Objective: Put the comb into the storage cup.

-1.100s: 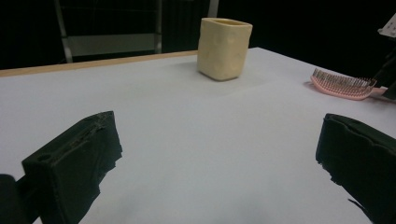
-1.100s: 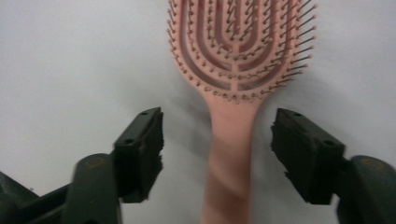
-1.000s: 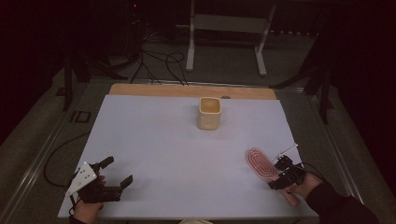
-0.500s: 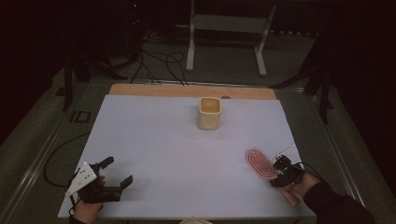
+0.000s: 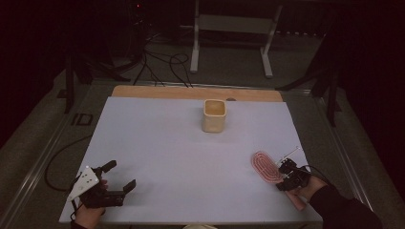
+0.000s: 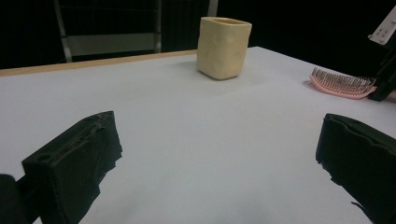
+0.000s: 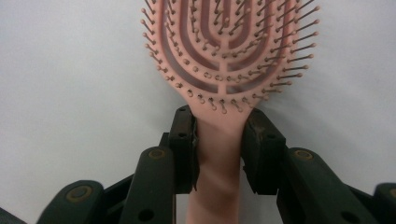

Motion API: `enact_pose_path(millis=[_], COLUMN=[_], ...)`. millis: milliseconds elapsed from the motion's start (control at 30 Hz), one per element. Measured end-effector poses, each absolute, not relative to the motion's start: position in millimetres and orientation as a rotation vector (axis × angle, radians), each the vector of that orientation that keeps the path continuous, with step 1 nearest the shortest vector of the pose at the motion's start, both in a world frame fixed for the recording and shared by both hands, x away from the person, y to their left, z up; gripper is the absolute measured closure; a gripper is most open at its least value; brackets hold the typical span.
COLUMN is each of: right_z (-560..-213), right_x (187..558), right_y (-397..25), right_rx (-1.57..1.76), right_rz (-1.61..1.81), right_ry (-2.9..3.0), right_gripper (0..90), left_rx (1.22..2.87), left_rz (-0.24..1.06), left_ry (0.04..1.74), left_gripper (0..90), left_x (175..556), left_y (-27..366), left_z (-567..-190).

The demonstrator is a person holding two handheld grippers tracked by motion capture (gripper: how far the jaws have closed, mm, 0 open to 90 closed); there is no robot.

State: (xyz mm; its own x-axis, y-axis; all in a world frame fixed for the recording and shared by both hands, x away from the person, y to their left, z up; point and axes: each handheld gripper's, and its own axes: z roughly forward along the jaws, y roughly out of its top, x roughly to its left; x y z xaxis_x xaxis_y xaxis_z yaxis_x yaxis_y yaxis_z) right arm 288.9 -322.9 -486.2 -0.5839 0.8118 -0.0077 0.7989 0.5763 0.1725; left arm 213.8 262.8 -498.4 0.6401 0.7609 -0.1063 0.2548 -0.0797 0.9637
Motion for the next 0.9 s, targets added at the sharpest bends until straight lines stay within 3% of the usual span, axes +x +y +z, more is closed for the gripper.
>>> enact_pose_path(millis=[900], right_z=[-480.1], right_x=[286.6], right_y=[-319.4], right_rx=[1.377], right_rz=[0.375], right_ry=[2.67], right_gripper=[70.2], left_rx=[1.645], left_rz=[0.513], left_ry=[0.859], left_gripper=[0.1], left_x=[214.2], left_y=[262.6], left_z=[-498.7])
